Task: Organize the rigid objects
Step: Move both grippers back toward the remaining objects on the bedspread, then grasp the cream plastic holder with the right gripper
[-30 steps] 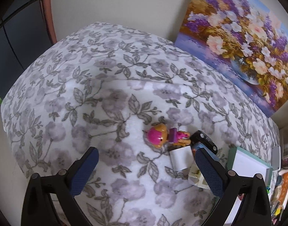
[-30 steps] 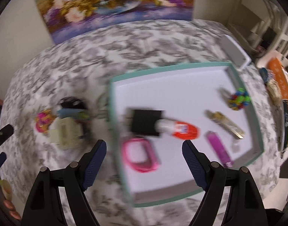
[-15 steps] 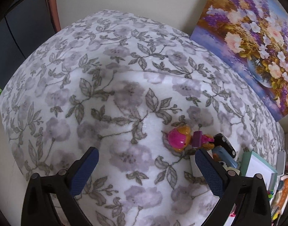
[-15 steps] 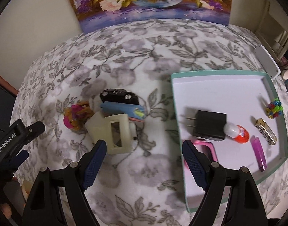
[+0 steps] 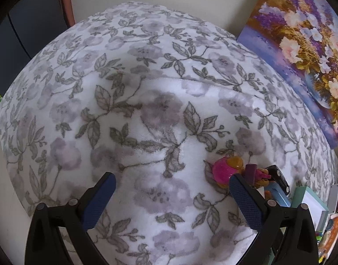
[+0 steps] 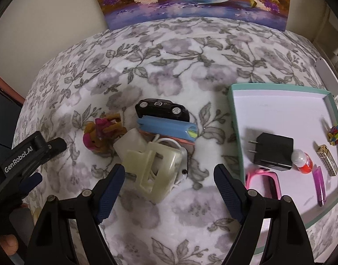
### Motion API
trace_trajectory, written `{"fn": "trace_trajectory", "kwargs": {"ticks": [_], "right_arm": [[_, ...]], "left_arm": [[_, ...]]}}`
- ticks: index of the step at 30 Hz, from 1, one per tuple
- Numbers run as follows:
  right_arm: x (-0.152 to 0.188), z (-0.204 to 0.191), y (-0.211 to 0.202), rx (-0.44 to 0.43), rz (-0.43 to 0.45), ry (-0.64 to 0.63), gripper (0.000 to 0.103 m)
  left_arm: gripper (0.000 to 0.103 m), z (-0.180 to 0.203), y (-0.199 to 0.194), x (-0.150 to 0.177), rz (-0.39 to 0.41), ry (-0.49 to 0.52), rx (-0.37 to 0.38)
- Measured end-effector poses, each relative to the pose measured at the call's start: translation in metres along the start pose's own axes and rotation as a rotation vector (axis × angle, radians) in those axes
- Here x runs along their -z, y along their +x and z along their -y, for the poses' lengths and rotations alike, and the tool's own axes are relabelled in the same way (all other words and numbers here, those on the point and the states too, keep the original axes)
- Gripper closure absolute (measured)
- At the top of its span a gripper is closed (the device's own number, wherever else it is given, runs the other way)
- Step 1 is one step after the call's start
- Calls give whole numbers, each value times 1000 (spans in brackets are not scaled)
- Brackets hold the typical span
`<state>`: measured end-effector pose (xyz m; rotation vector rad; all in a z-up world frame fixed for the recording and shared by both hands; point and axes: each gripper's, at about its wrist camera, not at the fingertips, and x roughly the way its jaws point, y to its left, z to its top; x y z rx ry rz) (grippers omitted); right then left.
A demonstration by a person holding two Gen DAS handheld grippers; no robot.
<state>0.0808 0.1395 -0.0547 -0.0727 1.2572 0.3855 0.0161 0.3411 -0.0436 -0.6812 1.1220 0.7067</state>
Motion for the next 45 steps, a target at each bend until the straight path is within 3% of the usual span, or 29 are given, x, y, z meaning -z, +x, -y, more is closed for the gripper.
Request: {"fn": "trace_trajectory", "kwargs": {"ticks": [10,17,30,45], "right_arm": [[5,-2,16,4,-36,12,20],[8,1,21,-17,-71,26,30],[26,-11,33,-3,-160,-34,57],[29,-24,49,4,-147,-64,64]], "left_arm": [[0,0,12,0,-35,-2,13],[0,-1,16,2,-53,-5,25],[0,5,16,7,-75,24,41],[0,1,23,9,-101,8,46]]}}
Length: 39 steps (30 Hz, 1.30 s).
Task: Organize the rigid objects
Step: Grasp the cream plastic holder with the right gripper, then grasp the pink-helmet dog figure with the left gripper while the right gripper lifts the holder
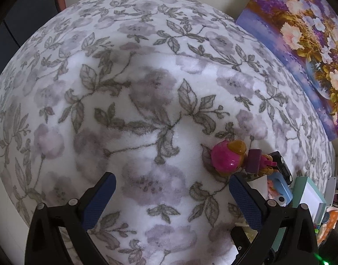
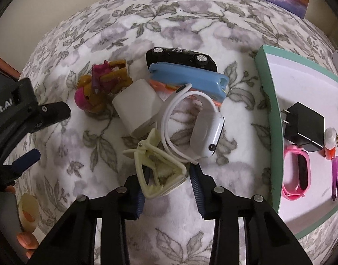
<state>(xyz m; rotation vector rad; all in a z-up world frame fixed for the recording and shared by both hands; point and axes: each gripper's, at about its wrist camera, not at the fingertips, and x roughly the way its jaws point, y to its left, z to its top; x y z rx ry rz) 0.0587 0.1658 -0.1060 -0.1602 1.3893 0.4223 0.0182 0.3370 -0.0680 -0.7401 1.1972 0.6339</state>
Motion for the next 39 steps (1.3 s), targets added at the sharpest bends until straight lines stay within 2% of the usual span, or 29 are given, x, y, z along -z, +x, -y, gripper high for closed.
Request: {"fn": "trace_trajectory", "kwargs": {"ticks": [5,12,19,22,33,39], "right_arm": [[1,2,-3,-7,4,3,66],[-1,14,-16,-29,8,15,66],[-3,29,-41,-69,48,35,67],[-7,40,-52,-76,74,60,67],[-24,93,-72,-10,143,172,69],[-26,117,-82,-28,166,204,70]], "left_arm": [[0,-1,7,1,-22,-9,1],[0,0,3,-2,-11,-17,24],[0,3,-3,-4,-5,-32,84],[0,7,-5,-4,5,-27,110],[0,36,2,-9,34,25,205],[1,48,12,-11,40,47,202]]}}
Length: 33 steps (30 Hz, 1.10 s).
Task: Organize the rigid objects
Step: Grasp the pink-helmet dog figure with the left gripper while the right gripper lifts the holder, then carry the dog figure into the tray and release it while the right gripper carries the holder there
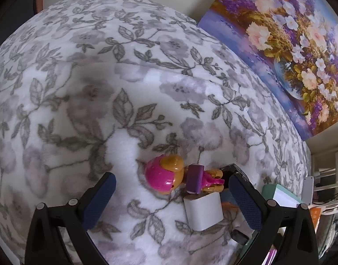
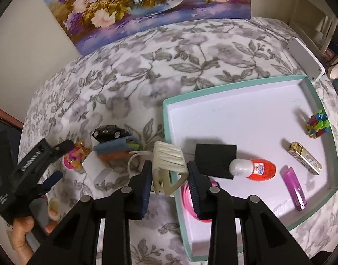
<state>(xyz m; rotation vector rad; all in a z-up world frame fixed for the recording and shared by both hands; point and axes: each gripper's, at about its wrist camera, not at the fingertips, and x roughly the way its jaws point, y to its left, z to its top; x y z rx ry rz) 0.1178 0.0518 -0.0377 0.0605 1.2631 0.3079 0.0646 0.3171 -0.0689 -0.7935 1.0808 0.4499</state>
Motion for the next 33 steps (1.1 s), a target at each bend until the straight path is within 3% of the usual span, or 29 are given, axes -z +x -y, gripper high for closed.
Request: {"fn": "trace_trajectory", "kwargs": {"ticks": [3,9,24,33], "right_arm": [[-1,-1,1,-8,-2,-6,70],[1,-2,1,-10,-7,-17,70],[-3,2,-16,-53,17,3,71],[-10,31,-28,-10,55,52,71]], "left_arm": [[2,4,8,2,-13,11,-9],[17,13,14,7,-20,50,-6],[18,12,-10,1,35,39,29],[18,41,-43,3,100,74,70]]}}
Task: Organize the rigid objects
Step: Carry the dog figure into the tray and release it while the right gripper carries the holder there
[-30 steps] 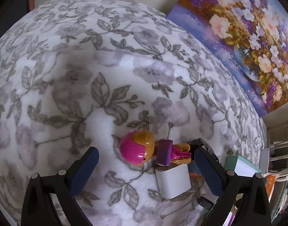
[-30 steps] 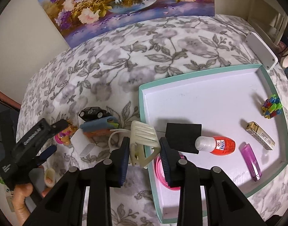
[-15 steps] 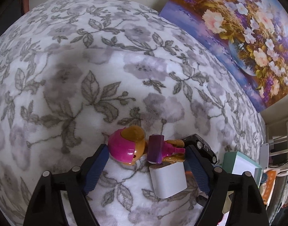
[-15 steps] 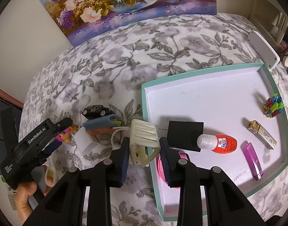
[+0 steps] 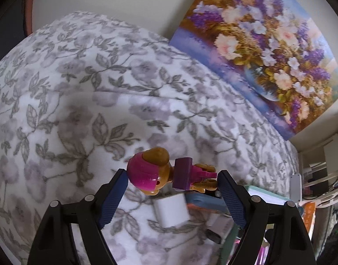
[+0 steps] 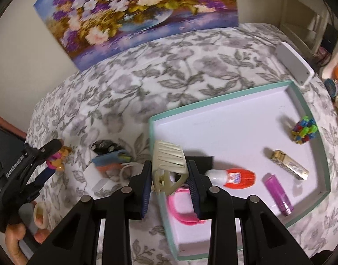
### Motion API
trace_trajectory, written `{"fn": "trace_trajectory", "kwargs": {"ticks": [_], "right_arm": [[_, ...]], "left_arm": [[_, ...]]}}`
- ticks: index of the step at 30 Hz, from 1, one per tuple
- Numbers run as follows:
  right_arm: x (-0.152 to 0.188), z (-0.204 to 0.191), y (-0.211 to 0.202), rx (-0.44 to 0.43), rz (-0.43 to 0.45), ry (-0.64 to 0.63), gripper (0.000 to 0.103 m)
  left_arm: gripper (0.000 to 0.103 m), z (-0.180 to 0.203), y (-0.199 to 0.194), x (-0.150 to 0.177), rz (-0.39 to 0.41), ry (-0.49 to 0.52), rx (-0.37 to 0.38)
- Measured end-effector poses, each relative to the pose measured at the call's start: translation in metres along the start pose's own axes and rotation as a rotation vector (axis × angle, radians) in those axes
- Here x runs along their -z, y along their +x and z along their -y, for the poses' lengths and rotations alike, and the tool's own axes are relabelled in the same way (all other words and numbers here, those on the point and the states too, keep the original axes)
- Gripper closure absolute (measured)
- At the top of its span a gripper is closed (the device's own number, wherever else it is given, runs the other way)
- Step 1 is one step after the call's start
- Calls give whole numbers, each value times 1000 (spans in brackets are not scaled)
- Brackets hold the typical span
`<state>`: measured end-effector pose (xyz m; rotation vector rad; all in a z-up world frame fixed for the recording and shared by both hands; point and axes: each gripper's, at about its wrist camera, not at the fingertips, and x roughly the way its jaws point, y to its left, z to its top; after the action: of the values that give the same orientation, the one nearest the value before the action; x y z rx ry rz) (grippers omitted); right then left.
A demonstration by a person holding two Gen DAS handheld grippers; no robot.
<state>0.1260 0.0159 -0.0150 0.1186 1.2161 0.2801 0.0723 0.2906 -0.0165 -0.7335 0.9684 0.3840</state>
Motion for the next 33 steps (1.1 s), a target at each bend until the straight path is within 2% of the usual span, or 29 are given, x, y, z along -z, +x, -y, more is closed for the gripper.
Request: {"fn": "trace_trajectory", "kwargs": {"ticks": [5,13,19,26,33], "right_arm": [[-8,31,-10,47,30,43,71],[-16,92,-24,76,55,153,71],[-18,124,-34,97,78,207,71],[-18,143,-38,115,90,222,70],[-17,144,-37,116,93,219,70]], "left_arm": [[18,30,-1,9,-1,54,17],[18,93,9,38,-33,187,43],[18,138,16,63,-46,293,53],[18,172,28,85,-68,368,65],[18,194,44,102,-87,419,63]]}}
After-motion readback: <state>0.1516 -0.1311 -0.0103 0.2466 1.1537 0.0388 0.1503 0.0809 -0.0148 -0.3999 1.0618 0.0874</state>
